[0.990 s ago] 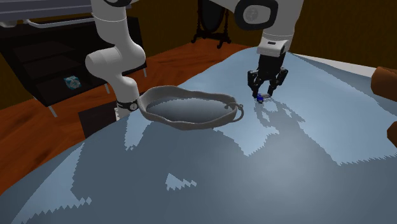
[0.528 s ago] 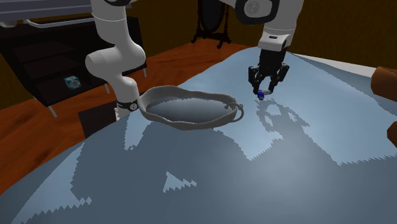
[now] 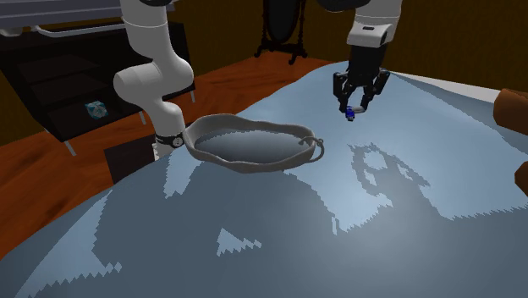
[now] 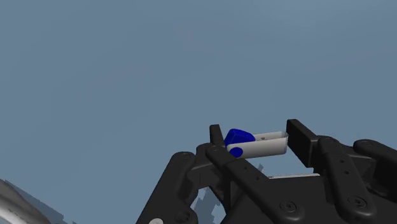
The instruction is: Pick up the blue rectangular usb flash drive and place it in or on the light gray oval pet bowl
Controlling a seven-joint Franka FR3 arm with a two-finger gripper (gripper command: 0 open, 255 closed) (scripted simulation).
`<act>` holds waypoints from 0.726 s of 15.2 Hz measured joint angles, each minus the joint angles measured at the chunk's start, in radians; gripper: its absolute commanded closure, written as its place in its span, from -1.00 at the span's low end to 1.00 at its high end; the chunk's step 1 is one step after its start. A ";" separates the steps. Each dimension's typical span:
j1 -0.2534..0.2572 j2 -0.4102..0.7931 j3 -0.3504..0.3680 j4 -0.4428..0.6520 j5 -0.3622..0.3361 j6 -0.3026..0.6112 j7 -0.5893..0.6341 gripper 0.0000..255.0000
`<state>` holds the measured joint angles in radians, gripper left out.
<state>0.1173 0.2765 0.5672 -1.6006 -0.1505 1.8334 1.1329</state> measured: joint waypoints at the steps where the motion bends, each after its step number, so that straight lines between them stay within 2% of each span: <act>1: 0.000 -0.004 0.001 0.008 0.002 -0.012 -0.001 1.00; 11: 0.013 0.002 0.005 0.153 0.002 -0.151 -0.005 1.00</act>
<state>0.1303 0.2780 0.5726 -1.4477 -0.1485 1.6825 1.1282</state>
